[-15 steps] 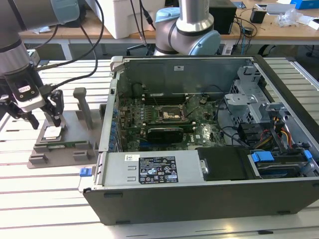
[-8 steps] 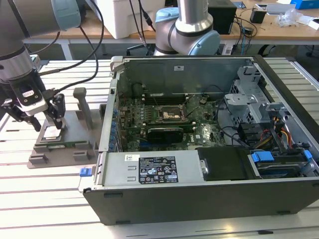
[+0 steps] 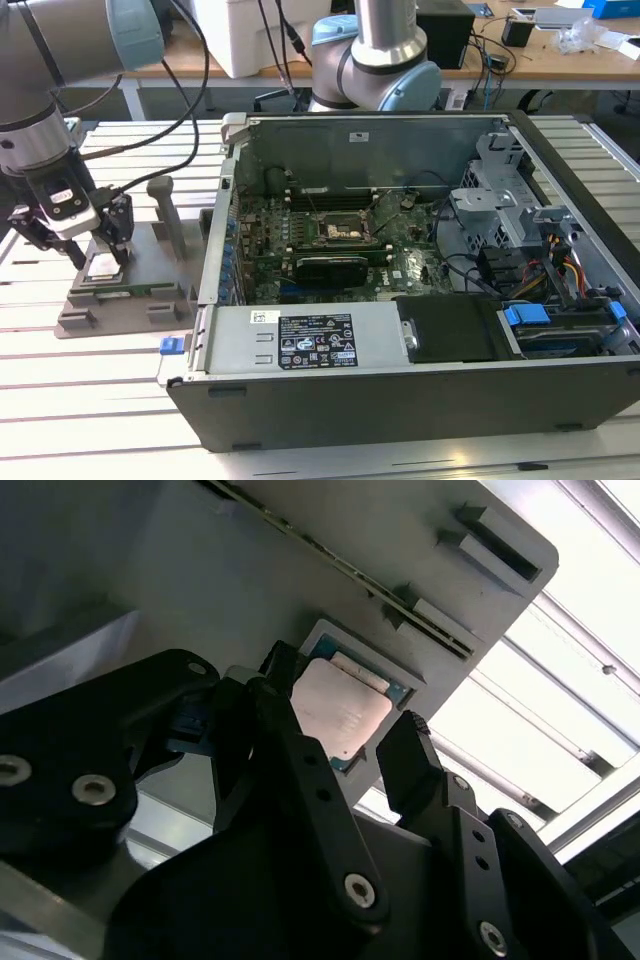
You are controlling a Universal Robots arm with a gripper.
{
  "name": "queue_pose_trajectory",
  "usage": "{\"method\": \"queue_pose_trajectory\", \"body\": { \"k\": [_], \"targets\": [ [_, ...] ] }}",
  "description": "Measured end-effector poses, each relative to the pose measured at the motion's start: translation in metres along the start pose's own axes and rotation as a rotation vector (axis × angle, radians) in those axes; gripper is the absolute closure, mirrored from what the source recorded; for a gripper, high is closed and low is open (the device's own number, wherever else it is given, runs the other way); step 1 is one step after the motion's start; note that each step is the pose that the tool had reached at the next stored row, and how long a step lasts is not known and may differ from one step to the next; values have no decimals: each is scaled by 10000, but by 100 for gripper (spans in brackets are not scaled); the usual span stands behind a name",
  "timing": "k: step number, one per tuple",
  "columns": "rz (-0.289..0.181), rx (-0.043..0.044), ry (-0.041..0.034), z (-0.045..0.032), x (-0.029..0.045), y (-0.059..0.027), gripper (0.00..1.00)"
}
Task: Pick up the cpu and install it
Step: 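Pick up the cpu and move it towards the insertion slot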
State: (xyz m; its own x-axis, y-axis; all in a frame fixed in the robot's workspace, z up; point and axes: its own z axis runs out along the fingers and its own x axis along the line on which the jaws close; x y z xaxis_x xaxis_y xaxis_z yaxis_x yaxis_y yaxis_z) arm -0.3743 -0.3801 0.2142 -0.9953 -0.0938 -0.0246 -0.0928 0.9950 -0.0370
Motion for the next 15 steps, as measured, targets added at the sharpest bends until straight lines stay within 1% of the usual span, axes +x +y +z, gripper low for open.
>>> {"method": "queue_pose_trajectory", "body": {
  "k": [3,7,15],
  "targets": [
    [-16,0,-1,38,20,28,40],
    [-17,-1,-2,66,20,56,40],
    [-18,0,0,133,21,62,40]
  ]
}}
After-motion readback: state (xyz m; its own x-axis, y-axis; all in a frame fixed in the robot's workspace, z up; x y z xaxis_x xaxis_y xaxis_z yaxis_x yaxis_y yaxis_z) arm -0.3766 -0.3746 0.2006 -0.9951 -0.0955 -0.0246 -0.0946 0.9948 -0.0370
